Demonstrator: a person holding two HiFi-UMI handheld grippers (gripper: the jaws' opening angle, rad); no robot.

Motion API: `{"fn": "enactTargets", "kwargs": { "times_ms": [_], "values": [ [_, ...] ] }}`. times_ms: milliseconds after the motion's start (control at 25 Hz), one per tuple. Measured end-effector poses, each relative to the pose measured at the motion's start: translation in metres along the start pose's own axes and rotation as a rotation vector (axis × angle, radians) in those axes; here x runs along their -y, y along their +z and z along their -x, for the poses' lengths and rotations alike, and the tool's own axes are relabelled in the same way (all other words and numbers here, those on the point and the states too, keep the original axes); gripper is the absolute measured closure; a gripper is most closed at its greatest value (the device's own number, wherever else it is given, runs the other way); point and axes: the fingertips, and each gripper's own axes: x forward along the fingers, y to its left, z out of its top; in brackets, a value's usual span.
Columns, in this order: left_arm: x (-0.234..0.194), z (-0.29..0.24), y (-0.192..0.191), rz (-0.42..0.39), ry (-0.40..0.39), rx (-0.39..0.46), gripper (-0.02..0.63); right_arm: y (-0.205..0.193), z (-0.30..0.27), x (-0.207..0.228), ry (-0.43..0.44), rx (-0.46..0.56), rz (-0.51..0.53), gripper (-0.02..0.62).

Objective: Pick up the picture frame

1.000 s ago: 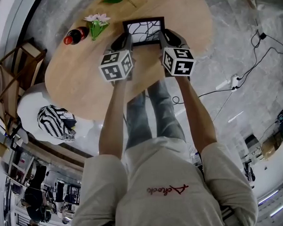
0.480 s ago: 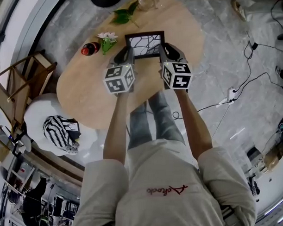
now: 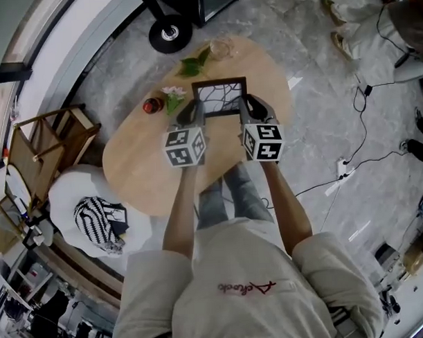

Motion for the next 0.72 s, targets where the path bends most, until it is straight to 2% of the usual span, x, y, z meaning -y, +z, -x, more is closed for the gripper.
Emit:
{"fn": "enactTargets", "kwargs": {
  "times_ms": [720],
  "values": [
    [0.065,0.109,0.125,-0.077,-0.005,0.179,0.532,0.132,0.112,-0.048,0.017,0.188,0.085,0.519]
  ]
}}
